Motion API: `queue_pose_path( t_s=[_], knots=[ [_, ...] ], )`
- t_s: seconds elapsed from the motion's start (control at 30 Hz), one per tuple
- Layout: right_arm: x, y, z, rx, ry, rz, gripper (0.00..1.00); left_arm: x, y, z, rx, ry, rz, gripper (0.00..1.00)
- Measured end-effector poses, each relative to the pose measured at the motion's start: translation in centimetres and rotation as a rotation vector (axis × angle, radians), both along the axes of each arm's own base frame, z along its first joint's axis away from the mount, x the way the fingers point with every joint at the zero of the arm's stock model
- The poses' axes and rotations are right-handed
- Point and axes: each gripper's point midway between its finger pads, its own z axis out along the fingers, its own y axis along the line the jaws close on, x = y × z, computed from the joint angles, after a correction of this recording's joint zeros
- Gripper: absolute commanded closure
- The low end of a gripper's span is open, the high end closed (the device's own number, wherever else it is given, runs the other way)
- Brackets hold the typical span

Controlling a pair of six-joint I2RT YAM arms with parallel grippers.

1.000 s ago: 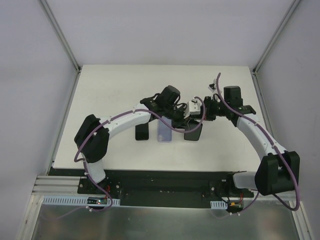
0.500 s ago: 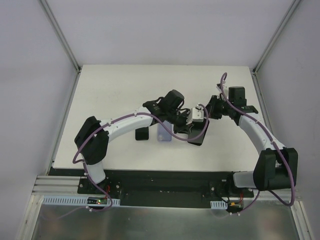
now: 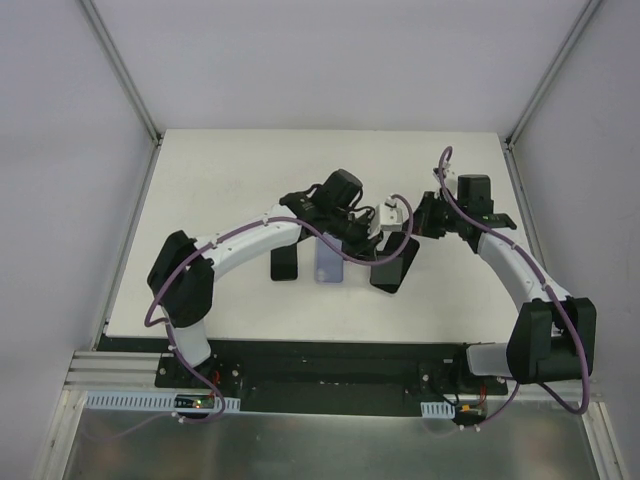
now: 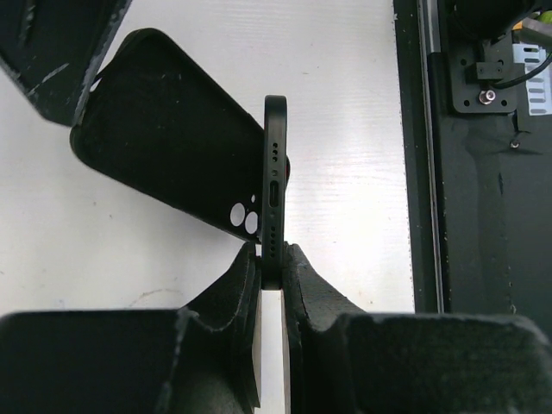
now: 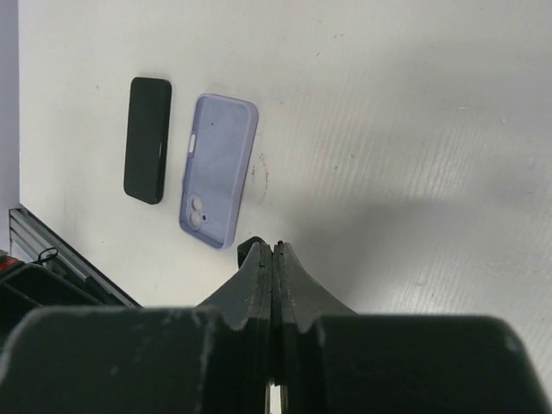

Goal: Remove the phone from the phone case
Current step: Remove the phone case from the phone.

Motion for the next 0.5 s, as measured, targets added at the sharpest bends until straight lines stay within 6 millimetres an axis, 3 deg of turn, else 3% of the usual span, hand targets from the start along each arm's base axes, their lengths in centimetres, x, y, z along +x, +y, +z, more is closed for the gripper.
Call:
queue_pose_path(
  t_s=[0.17,0.37,0.5],
  knots=[
    [0.5,-0.7,-0.4,-0.044,-0.036,-0.007,1.0,0.0,0.6,0.9,0.01,0.059,0.025,1.0],
    [1.9,-1.9,-0.2,-0.087,-0.105,-0.038,1.0,-1.2,2.2,0.6,0.076,0.198,0.07,1.0],
    [1.3,-2.1,-1.0,-0.099,-0.101,-0.034,1.0,0.1,2.6,2.0,0.052,0.223,0.112,1.0]
  ],
)
